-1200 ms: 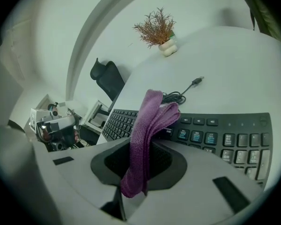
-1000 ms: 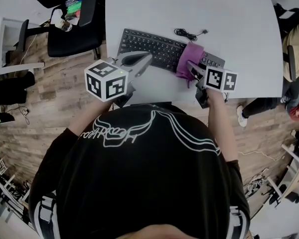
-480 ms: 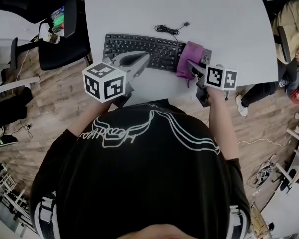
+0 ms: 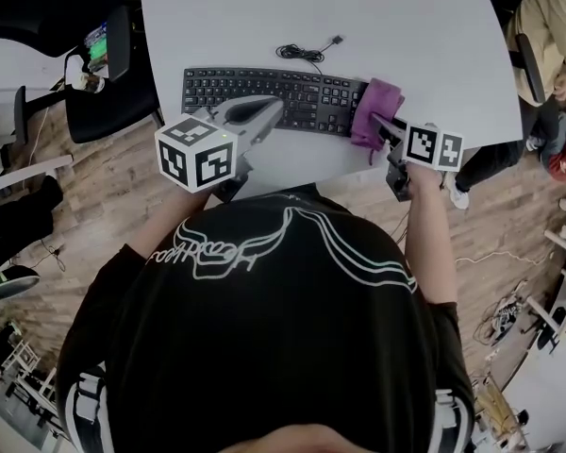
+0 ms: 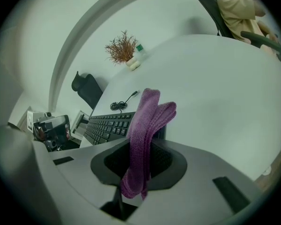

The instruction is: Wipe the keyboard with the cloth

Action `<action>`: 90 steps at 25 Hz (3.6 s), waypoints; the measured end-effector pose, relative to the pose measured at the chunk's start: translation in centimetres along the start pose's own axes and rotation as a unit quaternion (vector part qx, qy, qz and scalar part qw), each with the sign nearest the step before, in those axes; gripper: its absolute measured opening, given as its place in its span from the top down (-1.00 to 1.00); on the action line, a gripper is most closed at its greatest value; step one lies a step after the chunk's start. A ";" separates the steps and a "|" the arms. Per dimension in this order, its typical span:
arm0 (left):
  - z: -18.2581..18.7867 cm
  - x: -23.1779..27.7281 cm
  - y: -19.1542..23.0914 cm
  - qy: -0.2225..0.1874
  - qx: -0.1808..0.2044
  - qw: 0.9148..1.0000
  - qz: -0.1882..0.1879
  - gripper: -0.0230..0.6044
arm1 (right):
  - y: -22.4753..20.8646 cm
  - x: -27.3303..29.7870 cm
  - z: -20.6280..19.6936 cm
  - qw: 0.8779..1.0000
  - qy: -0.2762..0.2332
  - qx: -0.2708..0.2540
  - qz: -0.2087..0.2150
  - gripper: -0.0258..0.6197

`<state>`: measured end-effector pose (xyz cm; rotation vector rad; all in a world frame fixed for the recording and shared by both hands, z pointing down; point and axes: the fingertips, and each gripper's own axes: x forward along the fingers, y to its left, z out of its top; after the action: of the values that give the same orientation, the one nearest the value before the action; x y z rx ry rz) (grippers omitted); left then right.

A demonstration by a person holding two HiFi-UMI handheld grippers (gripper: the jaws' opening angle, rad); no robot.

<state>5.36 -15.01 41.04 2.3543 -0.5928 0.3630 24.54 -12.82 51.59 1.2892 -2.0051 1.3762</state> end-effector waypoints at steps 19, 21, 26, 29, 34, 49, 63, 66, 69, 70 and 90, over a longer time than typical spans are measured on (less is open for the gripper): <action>-0.2 -2.2 0.8 -0.008 -0.003 1.000 0.014 0.91 | 4.3 -1.8 2.2 0.998 -0.041 -0.007 0.040 0.73; -0.3 -3.3 1.4 -0.016 -0.007 1.000 0.024 0.91 | 6.4 -1.1 2.7 0.997 -0.041 -0.024 0.058 0.73; -1.1 -6.2 3.1 -0.031 -0.024 0.998 0.055 0.91 | 10.9 1.5 2.9 0.993 -0.026 -0.070 0.088 0.73; -1.7 -8.2 4.1 -0.041 -0.035 0.996 0.074 0.91 | 13.4 3.2 2.6 0.990 -0.011 -0.089 0.108 0.73; -2.7 -11.1 5.4 -0.058 -0.055 0.991 0.105 0.91 | 16.4 5.8 2.3 0.985 0.004 -0.118 0.126 0.73; -4.8 -14.2 6.2 -0.081 -0.090 0.983 0.138 0.91 | 16.7 10.9 0.5 0.985 0.053 -0.112 0.118 0.73; -4.6 -12.7 5.8 -0.067 -0.080 0.988 0.116 0.91 | 14.4 10.2 -0.1 0.990 0.054 -0.096 0.086 0.73; -4.5 -12.0 6.0 -0.059 -0.075 0.990 0.104 0.91 | 13.7 10.1 -0.1 0.992 0.049 -0.086 0.079 0.73; -3.8 -10.3 4.5 -0.052 -0.067 0.992 0.094 0.91 | 11.9 8.3 0.1 0.994 0.042 -0.078 0.069 0.73; -3.6 -9.8 4.1 -0.049 -0.064 0.993 0.090 0.91 | 11.4 7.7 0.2 0.994 0.039 -0.076 0.065 0.73; -1.9 -2.5 1.1 -0.004 -0.030 0.999 0.020 0.91 | 2.1 1.2 -0.1 0.999 0.009 -0.040 -0.018 0.73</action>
<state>2.44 -13.69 41.96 2.2910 -0.6464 0.3504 22.15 -13.08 51.40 1.2662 -1.9947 1.2736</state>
